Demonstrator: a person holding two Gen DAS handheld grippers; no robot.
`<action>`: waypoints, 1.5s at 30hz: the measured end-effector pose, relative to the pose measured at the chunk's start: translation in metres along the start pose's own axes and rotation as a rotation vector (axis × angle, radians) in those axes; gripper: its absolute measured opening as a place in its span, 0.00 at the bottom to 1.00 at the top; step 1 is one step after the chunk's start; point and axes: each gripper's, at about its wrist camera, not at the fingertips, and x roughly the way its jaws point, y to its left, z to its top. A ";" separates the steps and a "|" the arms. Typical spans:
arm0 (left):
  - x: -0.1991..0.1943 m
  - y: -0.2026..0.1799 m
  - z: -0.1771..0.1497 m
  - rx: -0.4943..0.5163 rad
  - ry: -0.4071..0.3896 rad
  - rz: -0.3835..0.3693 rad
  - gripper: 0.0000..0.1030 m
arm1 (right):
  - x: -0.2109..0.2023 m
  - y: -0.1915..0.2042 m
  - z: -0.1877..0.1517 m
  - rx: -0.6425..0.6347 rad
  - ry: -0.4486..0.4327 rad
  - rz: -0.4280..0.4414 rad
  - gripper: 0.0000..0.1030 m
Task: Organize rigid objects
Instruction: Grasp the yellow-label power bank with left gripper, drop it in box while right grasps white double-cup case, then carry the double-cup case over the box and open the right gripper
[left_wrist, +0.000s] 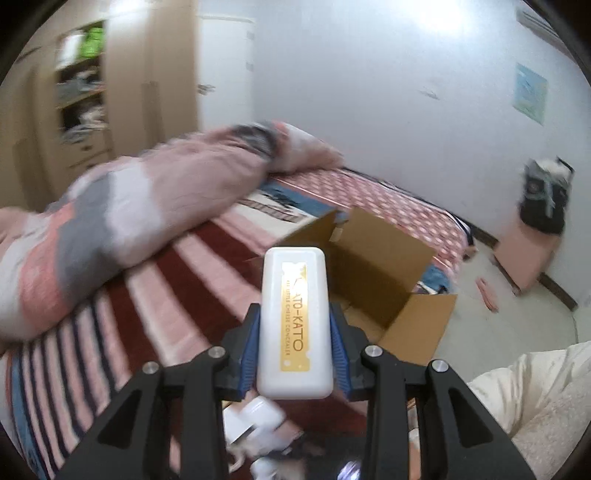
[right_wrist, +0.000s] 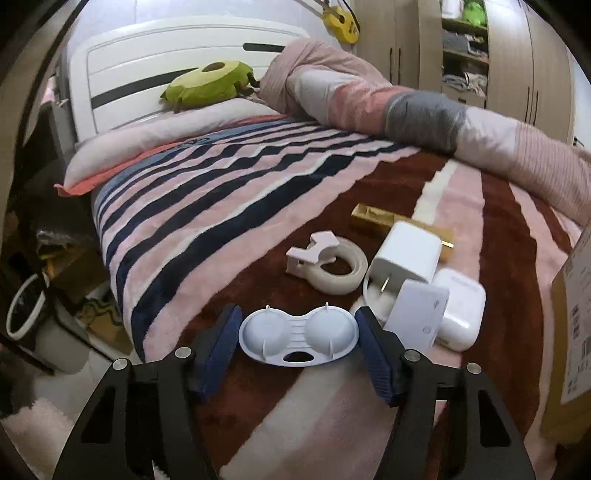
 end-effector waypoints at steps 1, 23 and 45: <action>0.016 -0.007 0.009 0.014 0.032 -0.033 0.31 | 0.002 -0.001 0.002 -0.004 -0.002 -0.001 0.58; -0.020 0.034 -0.029 -0.139 -0.074 0.155 0.78 | -0.051 -0.016 0.028 -0.015 -0.113 0.054 0.58; 0.026 0.093 -0.175 -0.391 0.073 0.234 0.80 | -0.184 -0.206 0.106 0.276 0.058 -0.391 0.64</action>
